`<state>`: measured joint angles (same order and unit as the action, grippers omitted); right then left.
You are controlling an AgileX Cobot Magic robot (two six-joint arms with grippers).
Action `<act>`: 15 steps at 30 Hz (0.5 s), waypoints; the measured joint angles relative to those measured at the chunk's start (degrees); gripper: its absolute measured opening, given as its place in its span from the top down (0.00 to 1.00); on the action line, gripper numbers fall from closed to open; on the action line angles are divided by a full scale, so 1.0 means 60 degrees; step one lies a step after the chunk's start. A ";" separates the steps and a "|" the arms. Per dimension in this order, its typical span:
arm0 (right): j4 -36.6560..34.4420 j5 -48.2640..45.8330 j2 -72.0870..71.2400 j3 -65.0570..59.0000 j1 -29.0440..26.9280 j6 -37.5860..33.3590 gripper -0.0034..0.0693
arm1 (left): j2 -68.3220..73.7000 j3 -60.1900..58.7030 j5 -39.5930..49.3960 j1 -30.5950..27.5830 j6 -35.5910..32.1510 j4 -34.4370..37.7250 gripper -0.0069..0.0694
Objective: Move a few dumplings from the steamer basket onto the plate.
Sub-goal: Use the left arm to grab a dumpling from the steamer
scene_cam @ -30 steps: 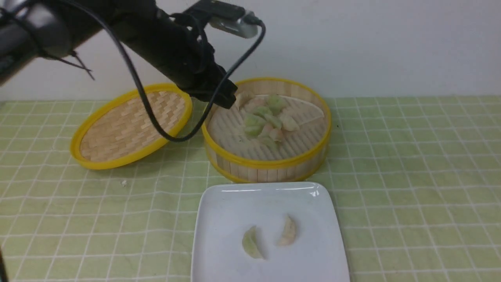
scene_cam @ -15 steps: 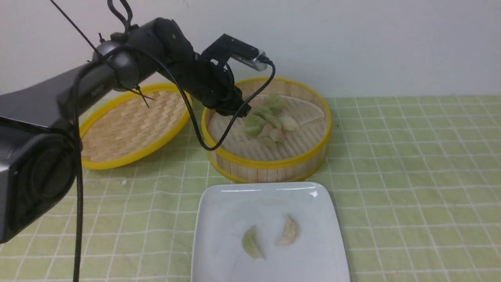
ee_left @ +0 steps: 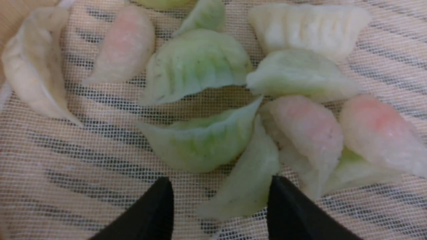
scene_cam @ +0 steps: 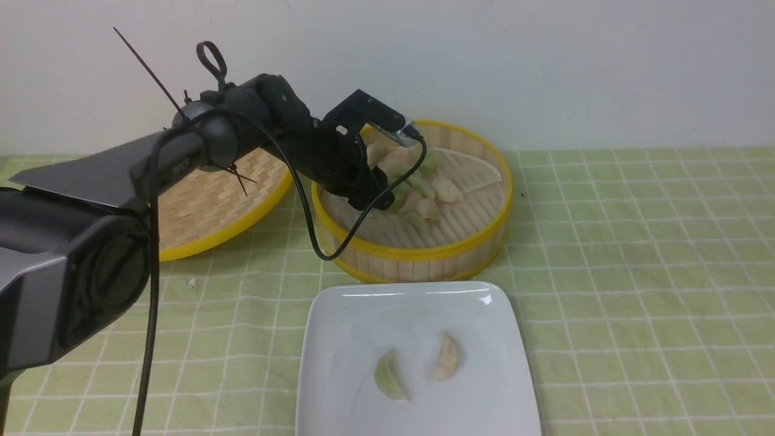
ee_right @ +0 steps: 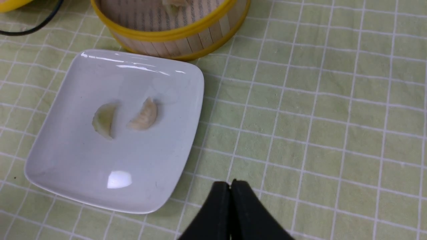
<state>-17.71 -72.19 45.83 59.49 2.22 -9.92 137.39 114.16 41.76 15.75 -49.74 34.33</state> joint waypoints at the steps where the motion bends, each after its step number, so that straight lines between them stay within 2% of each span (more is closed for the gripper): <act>1: 0.0000 0.0000 0.0000 0.0000 0.0000 0.0010 0.97 | 0.0050 0.0009 -0.0010 0.0000 0.0000 0.0011 0.46; 7: -0.0011 0.0000 0.0000 0.0000 0.0000 0.0049 0.97 | 0.0213 0.0030 -0.0030 0.0068 -0.0178 0.0070 0.47; 12: -0.0020 0.0000 0.0000 0.0000 0.0000 0.0049 0.97 | 0.0213 0.0044 -0.0017 0.0076 -0.0232 0.0052 0.61; 15: -0.0020 -0.0018 0.0000 0.0000 0.0000 0.0060 0.97 | 0.0192 0.0061 0.0135 0.0076 -0.0232 0.0028 0.62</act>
<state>-17.83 -72.30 45.83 59.49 2.22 -9.56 138.54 114.53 42.57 16.20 -51.14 34.50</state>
